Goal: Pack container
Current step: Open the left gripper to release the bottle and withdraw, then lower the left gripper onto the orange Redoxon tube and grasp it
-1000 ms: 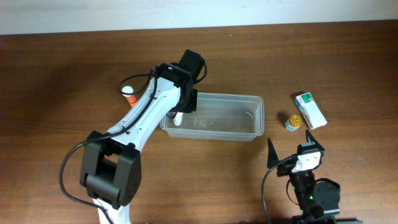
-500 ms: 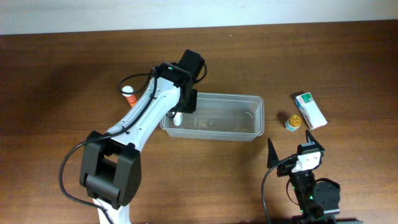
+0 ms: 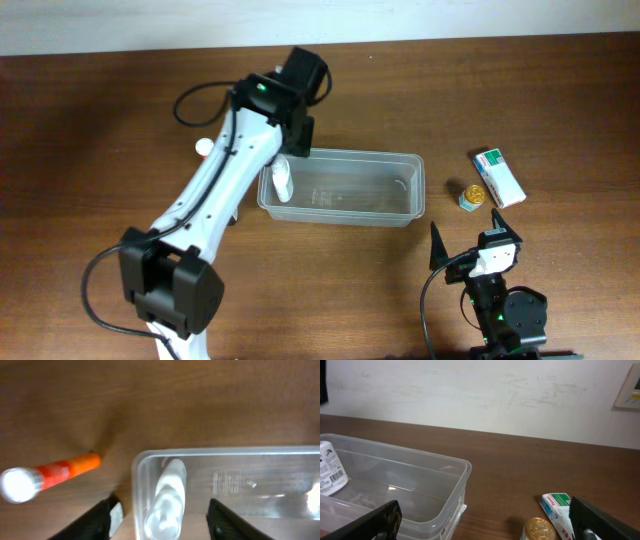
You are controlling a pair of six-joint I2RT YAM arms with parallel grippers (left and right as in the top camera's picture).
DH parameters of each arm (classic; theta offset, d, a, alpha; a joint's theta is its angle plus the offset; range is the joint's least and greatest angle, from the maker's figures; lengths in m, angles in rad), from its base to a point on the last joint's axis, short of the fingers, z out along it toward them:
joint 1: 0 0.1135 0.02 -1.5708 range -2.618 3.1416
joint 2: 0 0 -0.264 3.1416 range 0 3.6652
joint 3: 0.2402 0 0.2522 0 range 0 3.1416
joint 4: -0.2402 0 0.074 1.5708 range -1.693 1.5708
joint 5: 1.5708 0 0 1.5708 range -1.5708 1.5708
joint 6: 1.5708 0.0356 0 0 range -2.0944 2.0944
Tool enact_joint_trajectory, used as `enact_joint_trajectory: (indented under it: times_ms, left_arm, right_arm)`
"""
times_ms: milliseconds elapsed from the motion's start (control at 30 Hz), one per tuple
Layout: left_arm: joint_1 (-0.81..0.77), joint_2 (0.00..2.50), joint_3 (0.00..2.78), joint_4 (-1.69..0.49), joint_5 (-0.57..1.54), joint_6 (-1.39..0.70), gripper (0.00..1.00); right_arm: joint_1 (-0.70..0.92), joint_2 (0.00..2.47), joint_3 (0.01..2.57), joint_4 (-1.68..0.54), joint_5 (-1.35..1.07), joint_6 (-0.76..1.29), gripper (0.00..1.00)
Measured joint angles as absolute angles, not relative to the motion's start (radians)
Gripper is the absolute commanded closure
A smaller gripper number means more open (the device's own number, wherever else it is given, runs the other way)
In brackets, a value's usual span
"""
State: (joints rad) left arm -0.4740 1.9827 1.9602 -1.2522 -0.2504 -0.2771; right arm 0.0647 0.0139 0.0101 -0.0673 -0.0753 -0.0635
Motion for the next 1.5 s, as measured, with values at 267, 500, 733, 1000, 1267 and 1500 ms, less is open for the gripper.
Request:
enact_joint_trajectory:
  times_ms: [267, 500, 733, 1000, 1267, 1500]
  left_arm:
    - [-0.329, 1.945, 2.066, -1.334, -0.212, -0.247, 0.18]
    - [-0.144, 1.942, 2.067, -1.351, -0.126, -0.189, 0.17]
    - [-0.11, 1.942, 2.052, -1.366, -0.078, -0.126, 0.17]
    - [-0.111, 1.942, 1.886, -1.252, -0.057, -0.101, 0.17]
    - [-0.111, 1.942, 1.813, -1.18, -0.055, -0.1, 0.18]
    - [-0.111, 1.967, 1.806, -1.161, -0.056, -0.1, 0.18]
  right_arm:
    - [0.065, 0.014, 0.01, -0.067, -0.075, -0.064, 0.02]
    - [0.065, 0.014, 0.01, -0.067, -0.075, -0.064, 0.02]
    - [0.065, 0.014, 0.01, -0.067, -0.075, -0.064, 0.02]
    - [0.065, 0.014, 0.01, -0.067, -0.075, -0.064, 0.02]
    - [0.065, 0.014, 0.01, -0.067, -0.075, -0.064, 0.02]
    - [0.065, 0.014, 0.01, -0.067, -0.075, -0.064, 0.02]
